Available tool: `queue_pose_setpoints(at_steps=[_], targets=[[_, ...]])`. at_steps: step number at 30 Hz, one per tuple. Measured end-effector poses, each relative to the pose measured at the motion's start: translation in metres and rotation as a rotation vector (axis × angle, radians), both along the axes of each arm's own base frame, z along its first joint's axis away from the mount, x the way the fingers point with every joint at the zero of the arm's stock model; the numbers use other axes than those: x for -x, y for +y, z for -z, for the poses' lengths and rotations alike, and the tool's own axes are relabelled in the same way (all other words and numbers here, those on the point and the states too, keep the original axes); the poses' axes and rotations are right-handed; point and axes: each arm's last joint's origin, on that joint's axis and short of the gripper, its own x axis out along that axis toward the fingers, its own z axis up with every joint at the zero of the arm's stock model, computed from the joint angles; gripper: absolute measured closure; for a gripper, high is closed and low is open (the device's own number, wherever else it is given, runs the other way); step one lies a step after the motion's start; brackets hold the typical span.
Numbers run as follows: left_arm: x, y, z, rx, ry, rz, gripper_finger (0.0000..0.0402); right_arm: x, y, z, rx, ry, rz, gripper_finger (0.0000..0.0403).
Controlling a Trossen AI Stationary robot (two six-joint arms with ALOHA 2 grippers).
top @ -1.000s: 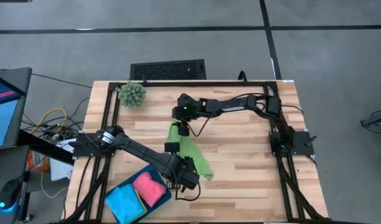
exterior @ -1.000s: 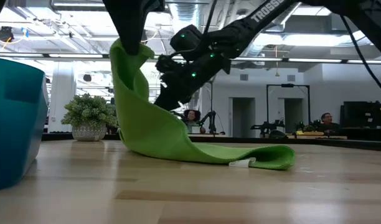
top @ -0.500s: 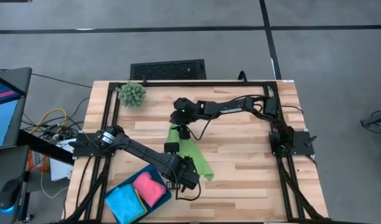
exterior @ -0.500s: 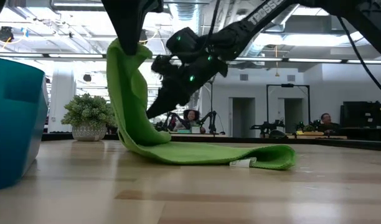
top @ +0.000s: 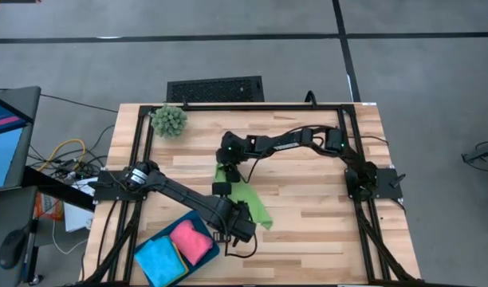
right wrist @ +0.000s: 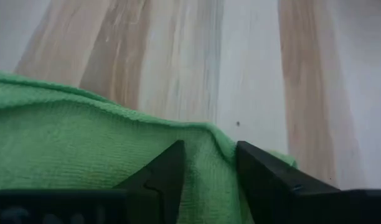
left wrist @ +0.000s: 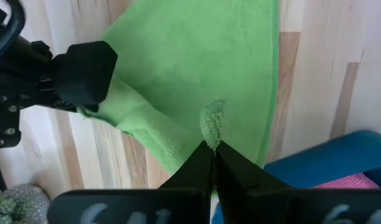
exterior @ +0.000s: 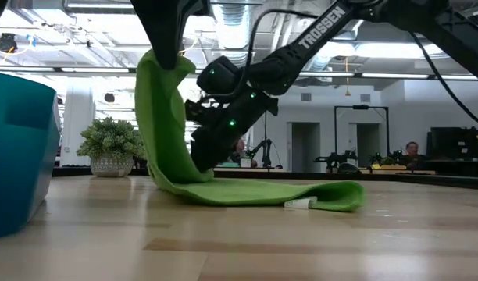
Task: Fold microfiber towels
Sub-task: Fold the green microfiber towel
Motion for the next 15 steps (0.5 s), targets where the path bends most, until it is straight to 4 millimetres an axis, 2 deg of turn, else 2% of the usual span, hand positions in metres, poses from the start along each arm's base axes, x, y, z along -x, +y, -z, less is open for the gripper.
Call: queue_pose_setpoints(at_steps=[4,9,11,15], targets=[[0.001,0.001,0.000,-0.002,0.007,-0.001,0.0401,0.000,0.001,-0.001,-0.030,0.017,0.021,0.0277],[0.001,0.002,-0.002,-0.004,0.010,-0.001,0.0401,0.006,-0.003,-0.021,-0.047,0.018,0.055,0.0378],[0.003,0.004,-0.006,-0.012,-0.009,-0.011,0.0401,0.009,-0.007,-0.036,-0.056,-0.007,0.076,0.0390],[0.011,0.011,-0.028,-0.059,-0.101,-0.033,0.0401,0.019,-0.016,-0.065,-0.075,-0.011,0.117,0.0390]])
